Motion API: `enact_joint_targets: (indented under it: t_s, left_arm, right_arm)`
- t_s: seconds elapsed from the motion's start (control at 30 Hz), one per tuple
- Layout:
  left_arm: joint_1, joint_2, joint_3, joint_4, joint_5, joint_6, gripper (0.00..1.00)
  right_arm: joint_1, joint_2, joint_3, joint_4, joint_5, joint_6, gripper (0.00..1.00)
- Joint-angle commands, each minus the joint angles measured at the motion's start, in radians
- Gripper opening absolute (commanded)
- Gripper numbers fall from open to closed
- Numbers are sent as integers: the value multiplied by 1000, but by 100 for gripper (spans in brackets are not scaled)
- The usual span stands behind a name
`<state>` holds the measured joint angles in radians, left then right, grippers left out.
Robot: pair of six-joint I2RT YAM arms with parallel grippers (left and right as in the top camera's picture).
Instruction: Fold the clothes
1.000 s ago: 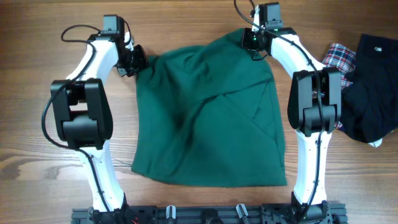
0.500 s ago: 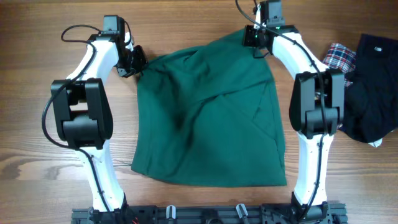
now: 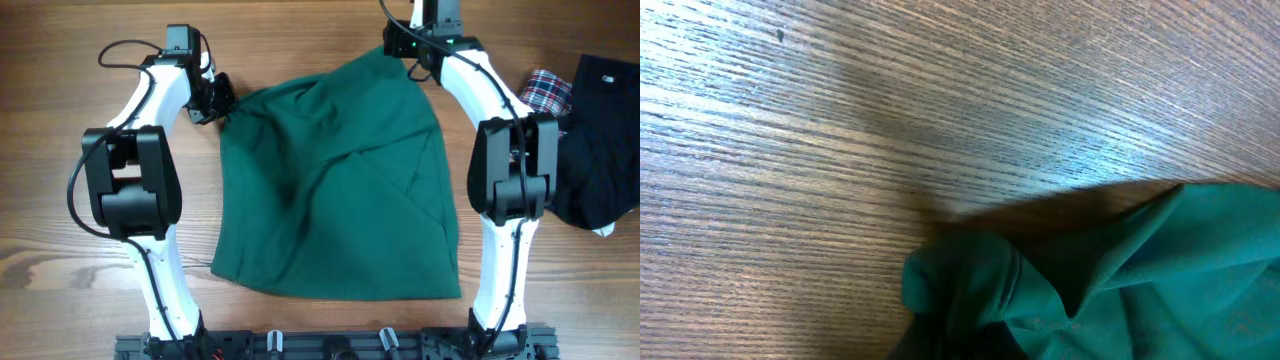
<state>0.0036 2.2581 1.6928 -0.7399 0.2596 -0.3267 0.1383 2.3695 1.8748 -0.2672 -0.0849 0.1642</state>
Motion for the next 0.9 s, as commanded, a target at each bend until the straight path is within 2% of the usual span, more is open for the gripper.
enact_joint_targets:
  t_s: [0.0, 0.43, 0.6, 0.63, 0.7, 0.73, 0.87]
  left_arm:
    - [-2, -8, 6, 0, 6, 5, 6]
    - [-2, -8, 6, 3, 10, 5, 5]
    - [-2, -8, 6, 4, 10, 5, 5]
    - [-2, -8, 6, 4, 10, 5, 4]
    - [-2, -8, 6, 4, 10, 5, 4]
    - [-2, -8, 6, 4, 10, 5, 4]
    - [-2, -8, 6, 3, 10, 5, 4]
  right_arm:
    - [8, 69, 13, 23, -5, -14, 78]
    - [33, 130, 13, 72, -4, -4, 81]
    - [33, 156, 13, 61, -5, -3, 76]
    - [33, 157, 13, 61, -5, -1, 73]
    - [33, 157, 13, 58, -4, 0, 59]
    - [33, 157, 13, 51, -3, 1, 42]
    - [32, 157, 13, 4, 46, 22, 17]
